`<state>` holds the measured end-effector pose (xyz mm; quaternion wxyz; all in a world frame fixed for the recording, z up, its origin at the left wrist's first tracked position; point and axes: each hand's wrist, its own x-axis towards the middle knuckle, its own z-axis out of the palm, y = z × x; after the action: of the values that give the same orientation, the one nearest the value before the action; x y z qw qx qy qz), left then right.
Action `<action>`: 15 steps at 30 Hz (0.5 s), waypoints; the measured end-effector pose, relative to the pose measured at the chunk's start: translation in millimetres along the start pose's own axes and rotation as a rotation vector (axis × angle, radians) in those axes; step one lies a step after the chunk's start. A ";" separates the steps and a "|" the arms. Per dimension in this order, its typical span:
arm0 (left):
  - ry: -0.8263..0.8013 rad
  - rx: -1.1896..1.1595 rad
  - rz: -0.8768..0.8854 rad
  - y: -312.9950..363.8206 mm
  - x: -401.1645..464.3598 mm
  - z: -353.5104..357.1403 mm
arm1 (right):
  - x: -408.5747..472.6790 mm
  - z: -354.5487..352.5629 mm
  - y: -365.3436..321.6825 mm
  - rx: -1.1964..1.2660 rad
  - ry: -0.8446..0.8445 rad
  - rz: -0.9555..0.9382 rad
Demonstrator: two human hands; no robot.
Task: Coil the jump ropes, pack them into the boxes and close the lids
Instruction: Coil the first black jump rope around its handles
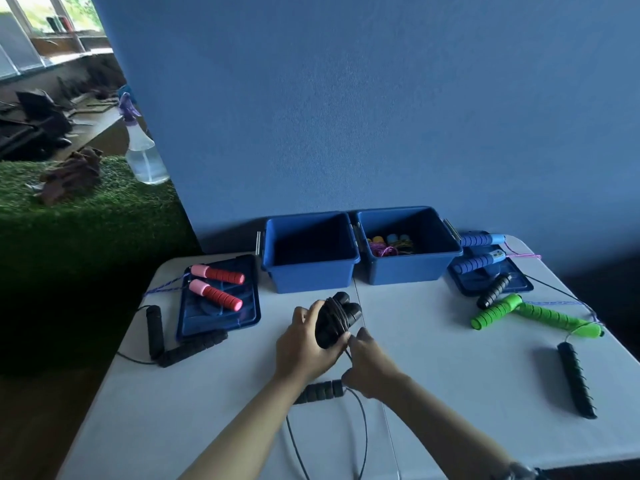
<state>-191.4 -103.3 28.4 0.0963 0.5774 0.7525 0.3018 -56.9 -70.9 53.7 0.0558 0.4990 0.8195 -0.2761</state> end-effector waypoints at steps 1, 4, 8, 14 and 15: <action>-0.012 0.019 -0.003 0.2 -0.6 0.8 | -0.5 -1.2 1.4 -0.012 0.002 -0.002; -0.013 0.058 -0.047 1.1 -0.1 2.7 | 0.6 -3.1 6.8 0.004 0.078 -0.008; -0.043 0.087 -0.054 1.3 4.2 2.8 | -1.7 -2.3 7.1 -0.001 0.142 -0.022; -0.092 0.078 -0.100 1.5 2.8 4.4 | -6.7 -1.1 12.5 -0.093 0.208 -0.019; -0.093 0.079 -0.097 2.1 2.7 4.4 | -8.8 -0.8 12.5 -0.122 0.229 -0.050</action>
<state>-188.3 -98.9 26.7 0.1228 0.5568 0.7857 0.2399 -41.8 -73.0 52.7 -0.0149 0.5023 0.8480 -0.1682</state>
